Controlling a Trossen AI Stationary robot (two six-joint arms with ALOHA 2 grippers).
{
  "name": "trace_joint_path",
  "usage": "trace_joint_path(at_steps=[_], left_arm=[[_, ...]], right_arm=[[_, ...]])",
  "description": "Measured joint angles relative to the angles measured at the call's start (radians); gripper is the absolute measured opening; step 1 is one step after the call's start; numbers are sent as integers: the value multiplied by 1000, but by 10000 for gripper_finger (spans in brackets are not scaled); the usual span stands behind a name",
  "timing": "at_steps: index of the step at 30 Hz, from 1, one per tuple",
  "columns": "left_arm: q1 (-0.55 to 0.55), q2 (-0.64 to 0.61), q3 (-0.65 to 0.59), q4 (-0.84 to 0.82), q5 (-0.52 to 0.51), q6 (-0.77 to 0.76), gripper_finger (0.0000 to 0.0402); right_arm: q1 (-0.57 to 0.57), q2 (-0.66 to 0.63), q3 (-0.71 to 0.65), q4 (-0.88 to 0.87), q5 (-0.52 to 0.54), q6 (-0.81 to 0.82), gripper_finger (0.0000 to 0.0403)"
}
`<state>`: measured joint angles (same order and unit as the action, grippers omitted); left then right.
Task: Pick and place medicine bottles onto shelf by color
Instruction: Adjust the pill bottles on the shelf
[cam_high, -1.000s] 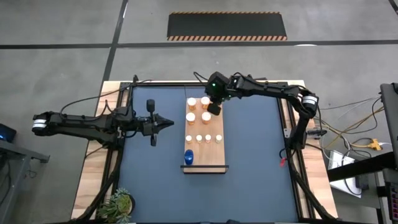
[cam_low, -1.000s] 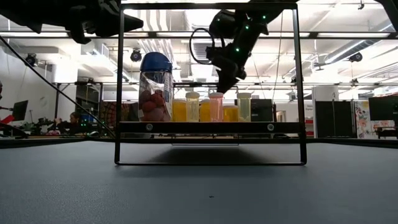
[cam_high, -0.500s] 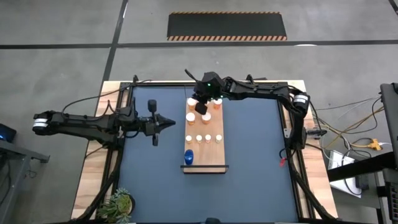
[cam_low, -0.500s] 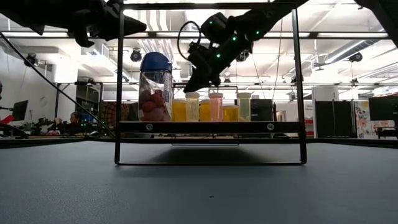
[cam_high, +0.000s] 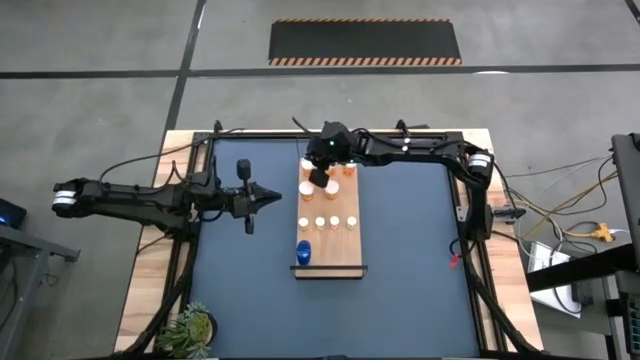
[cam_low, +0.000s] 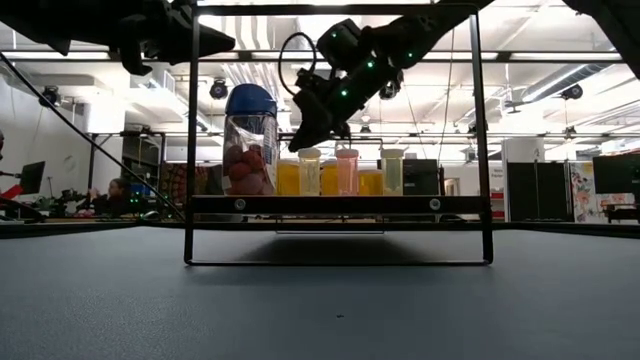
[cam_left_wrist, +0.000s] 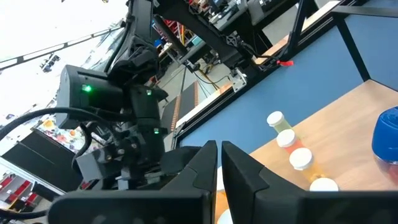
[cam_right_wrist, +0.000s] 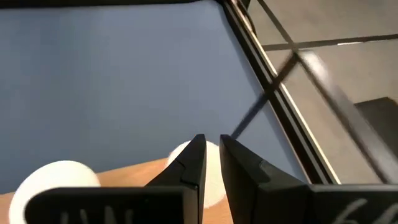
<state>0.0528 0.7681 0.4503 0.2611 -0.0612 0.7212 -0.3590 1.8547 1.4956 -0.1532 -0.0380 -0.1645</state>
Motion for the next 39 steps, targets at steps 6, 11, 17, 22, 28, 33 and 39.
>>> trace_joint_path(at_steps=[6, 11, 17, 22, 28, 33, 39], left_arm=[[0, -4, 0, -1, 0, 0, 6], [0, -10, -1, -1, -3, 1, 6], [0, -14, -1, -1, -5, 1, 6], [0, -14, -1, -1, -6, 1, 6], [0, -14, -1, -1, -6, 1, 6], [0, -14, -2, -9, -6, 1, 6], [0, -14, -2, -9, -7, 1, 6]], right_arm=[[22, -45, 16, -1, 33, -13, 38], [40, -67, 22, 0, 66, 128, 38], [89, -60, 21, -58, 221, 301, 38], [98, -43, 21, -87, 276, 450, 38], [99, 13, 21, -102, 270, 519, 38], [97, 23, 21, -90, 275, 532, 38], [95, 41, 21, -58, 326, 508, 38]])
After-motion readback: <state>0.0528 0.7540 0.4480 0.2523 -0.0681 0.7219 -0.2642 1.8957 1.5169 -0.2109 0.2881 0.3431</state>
